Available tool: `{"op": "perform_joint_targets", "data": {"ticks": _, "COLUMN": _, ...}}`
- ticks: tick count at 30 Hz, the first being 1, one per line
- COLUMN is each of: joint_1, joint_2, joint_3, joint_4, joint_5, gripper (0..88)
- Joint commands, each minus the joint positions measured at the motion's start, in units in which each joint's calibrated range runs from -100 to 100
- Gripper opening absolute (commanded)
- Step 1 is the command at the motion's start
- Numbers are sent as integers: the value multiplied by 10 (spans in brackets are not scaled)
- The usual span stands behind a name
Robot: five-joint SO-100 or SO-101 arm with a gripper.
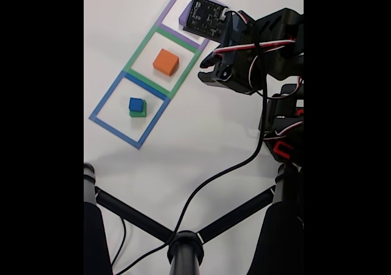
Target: Tower of hanoi
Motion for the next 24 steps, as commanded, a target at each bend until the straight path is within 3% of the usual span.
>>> {"op": "perform_joint_targets", "data": {"ticks": 1, "joint_1": -3, "joint_2": -29, "joint_3": 50, "joint_4": -74, "joint_5": 6, "gripper": 184}}
{"op": "perform_joint_targets", "data": {"ticks": 5, "joint_1": 3, "joint_2": -60, "joint_3": 158, "joint_4": -187, "joint_5": 6, "gripper": 287}}
{"op": "perform_joint_targets", "data": {"ticks": 24, "joint_1": -4, "joint_2": -18, "joint_3": 558, "joint_4": -727, "joint_5": 6, "gripper": 348}}
